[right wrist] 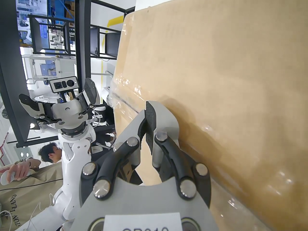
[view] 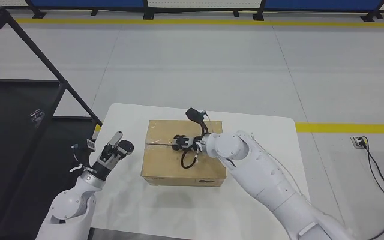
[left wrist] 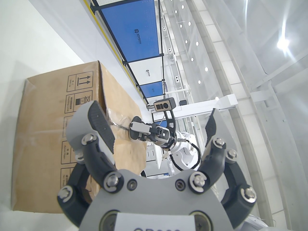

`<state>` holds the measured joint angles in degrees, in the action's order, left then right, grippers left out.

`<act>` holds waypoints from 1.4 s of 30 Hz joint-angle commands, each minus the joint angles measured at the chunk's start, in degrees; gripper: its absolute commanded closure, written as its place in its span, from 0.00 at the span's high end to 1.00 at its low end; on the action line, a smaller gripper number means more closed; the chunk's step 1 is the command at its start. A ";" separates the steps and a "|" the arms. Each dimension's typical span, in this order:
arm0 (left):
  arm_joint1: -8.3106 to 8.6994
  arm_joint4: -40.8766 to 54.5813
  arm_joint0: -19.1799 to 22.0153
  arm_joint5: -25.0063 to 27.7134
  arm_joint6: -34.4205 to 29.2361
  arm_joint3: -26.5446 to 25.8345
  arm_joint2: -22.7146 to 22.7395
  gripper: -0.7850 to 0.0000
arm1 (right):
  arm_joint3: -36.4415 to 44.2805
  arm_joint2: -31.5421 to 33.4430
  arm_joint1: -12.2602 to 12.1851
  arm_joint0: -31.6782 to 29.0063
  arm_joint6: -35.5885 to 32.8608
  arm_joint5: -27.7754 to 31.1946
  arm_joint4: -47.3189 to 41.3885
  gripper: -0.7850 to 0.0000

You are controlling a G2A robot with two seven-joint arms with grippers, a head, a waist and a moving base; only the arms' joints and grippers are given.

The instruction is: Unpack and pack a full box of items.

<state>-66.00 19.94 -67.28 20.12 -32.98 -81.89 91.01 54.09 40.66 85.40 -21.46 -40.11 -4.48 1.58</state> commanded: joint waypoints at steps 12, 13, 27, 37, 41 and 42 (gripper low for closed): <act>0.19 1.67 -2.21 1.47 -0.09 -0.30 1.18 1.00 | -6.92 -6.12 6.70 4.63 6.90 3.45 -2.10 0.00; 0.20 1.74 -2.35 1.54 -0.12 -0.30 1.20 1.00 | -7.76 -6.47 7.25 4.82 7.70 3.96 -2.23 0.00; 0.31 2.21 -2.49 1.69 -0.86 -0.21 1.05 1.00 | -16.47 -5.64 9.75 8.48 2.84 4.31 -2.06 0.00; 0.32 1.52 -0.58 1.15 -1.64 0.30 -0.27 1.00 | -6.58 -0.21 5.14 4.18 -2.67 -1.69 4.78 0.00; 0.30 1.37 -0.04 1.03 -1.82 0.62 -0.81 1.00 | -0.31 3.02 2.74 0.97 -4.32 -5.59 8.78 0.00; 0.30 1.33 0.07 1.02 -1.86 0.66 -0.92 1.00 | 1.25 3.93 2.15 0.15 -4.43 -6.70 9.95 0.00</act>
<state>-65.70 21.30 -67.30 21.16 -34.81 -81.26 90.19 53.95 43.82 88.04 -20.65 -44.42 -10.17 10.50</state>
